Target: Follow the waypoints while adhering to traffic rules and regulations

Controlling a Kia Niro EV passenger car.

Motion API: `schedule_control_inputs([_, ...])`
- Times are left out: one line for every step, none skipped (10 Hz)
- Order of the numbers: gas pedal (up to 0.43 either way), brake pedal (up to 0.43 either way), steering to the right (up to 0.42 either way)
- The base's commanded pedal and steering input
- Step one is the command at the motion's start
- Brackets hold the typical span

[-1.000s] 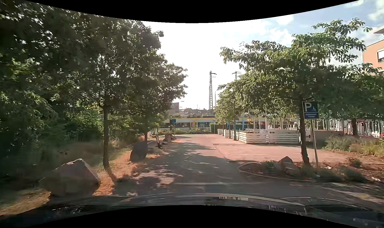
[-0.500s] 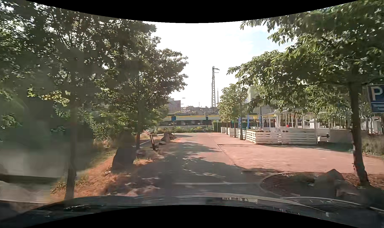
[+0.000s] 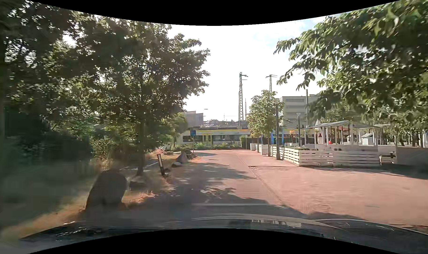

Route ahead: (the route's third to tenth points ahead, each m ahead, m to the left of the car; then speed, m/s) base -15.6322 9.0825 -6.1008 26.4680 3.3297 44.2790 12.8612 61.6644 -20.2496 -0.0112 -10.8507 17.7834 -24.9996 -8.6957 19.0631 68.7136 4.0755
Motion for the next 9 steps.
schedule_control_inputs([0.0,0.0,-0.009])
schedule_control_inputs([0.0,0.0,0.0])
schedule_control_inputs([0.0,0.0,0.01])
schedule_control_inputs([0.0,0.0,0.015])
schedule_control_inputs([0.0,0.0,0.014])
schedule_control_inputs([0.0,0.0,0.012])
schedule_control_inputs([0.0,0.0,0.012])
schedule_control_inputs([0.0,0.0,0.012])
schedule_control_inputs([0.0,0.0,0.013])
